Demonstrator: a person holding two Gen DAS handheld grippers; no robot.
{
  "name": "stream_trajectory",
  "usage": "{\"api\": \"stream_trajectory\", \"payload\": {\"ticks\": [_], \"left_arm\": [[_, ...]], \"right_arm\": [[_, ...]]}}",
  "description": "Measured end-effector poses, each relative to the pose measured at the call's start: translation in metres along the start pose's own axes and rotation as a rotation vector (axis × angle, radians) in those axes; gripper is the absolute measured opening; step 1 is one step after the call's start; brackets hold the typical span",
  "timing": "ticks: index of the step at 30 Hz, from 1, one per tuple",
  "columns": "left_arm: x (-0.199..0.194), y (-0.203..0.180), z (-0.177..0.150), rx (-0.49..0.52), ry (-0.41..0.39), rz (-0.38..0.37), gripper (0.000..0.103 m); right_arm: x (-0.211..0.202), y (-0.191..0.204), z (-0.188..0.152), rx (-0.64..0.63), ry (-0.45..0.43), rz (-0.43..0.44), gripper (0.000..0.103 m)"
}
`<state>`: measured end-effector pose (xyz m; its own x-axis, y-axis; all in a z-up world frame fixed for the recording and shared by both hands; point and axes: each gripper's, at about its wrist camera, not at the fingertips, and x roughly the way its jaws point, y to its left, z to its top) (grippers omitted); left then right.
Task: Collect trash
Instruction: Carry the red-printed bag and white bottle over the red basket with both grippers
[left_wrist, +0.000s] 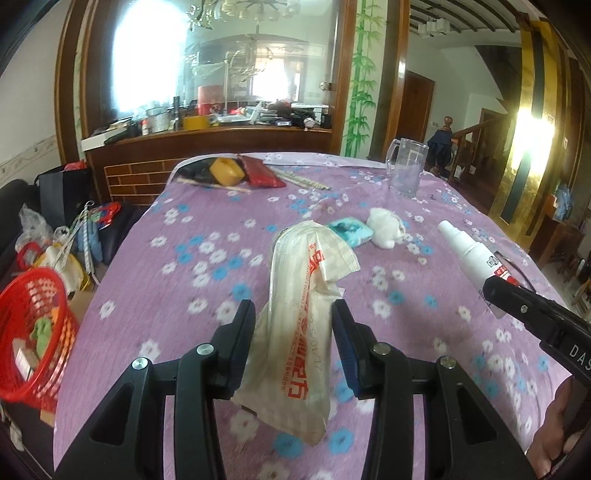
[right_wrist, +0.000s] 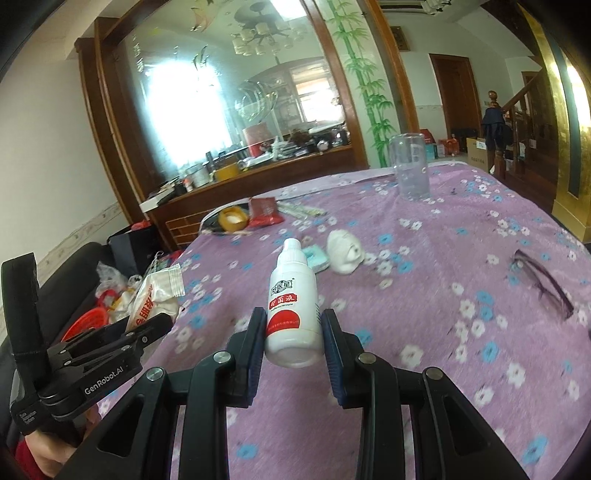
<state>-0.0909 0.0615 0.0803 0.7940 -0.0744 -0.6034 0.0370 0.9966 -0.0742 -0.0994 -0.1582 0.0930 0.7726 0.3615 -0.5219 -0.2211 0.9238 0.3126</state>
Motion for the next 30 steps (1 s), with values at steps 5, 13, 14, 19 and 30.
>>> {"api": "stream_trajectory", "payload": {"ticks": [5, 13, 14, 19, 30], "left_arm": [[-0.02, 0.017, -0.013, -0.032, -0.01, 0.01, 0.042], [-0.037, 0.038, -0.018, -0.053, -0.036, 0.034, 0.042], [-0.037, 0.04, -0.018, -0.055, -0.037, 0.035, 0.042], [-0.037, 0.048, -0.017, -0.071, -0.041, 0.037, 0.042], [-0.036, 0.057, -0.015, -0.08, -0.048, 0.055, 0.042]], "right_arm": [[-0.003, 0.018, -0.012, -0.011, 0.03, 0.029, 0.033], [-0.003, 0.048, -0.018, -0.062, 0.041, 0.058, 0.033], [-0.002, 0.051, -0.018, -0.066, 0.044, 0.063, 0.033], [0.003, 0.057, -0.017, -0.076, 0.053, 0.072, 0.033], [0.011, 0.057, -0.016, -0.071, 0.068, 0.088, 0.033]]}}
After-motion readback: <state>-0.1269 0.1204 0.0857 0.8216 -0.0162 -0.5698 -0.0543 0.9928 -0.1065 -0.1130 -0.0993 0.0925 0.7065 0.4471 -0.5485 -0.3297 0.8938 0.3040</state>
